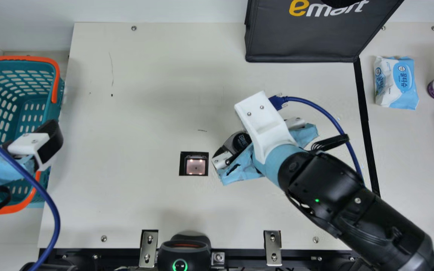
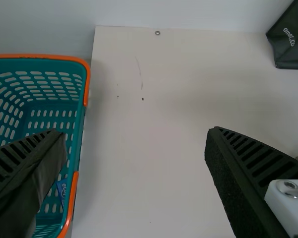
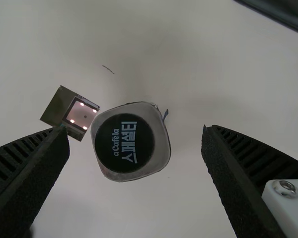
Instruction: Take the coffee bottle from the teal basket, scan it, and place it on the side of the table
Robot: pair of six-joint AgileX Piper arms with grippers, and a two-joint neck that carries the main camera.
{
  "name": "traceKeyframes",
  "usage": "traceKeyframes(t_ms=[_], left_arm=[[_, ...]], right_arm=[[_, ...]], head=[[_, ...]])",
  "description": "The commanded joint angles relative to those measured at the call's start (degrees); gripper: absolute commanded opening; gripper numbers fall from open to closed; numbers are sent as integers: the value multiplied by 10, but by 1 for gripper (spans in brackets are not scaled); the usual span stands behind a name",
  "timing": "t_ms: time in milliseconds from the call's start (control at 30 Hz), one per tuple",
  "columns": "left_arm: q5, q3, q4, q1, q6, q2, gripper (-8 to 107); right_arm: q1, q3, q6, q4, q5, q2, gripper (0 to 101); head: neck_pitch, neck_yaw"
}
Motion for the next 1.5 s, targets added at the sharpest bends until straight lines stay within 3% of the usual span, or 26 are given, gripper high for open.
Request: traceKeyframes(t_ms=[0, 200, 433, 667, 1033, 1167, 1467], left_arm=[[0, 0, 0, 0, 0, 0, 90], [0, 0, 0, 0, 0, 0, 90], [0, 0, 0, 0, 0, 0, 90], [0, 0, 0, 0, 0, 0, 90], [0, 0, 0, 0, 0, 0, 90], [0, 0, 0, 0, 0, 0, 90], [0, 0, 0, 0, 0, 0, 90]], right_arm=[[2, 5, 7, -3, -2, 3, 95], [8, 15, 21, -7, -14, 13, 95], [11, 19, 30, -13, -19, 20, 48], [20, 2, 38, -24, -2, 23, 2], [39, -63, 49, -41, 51, 30, 0], [38, -81, 51, -47, 65, 32, 0], [-35, -47, 40, -44, 70, -10, 0]], head=[[-17, 1], [-17, 1], [-17, 1], [-17, 1], [-17, 1], [-17, -53], [-17, -173]])
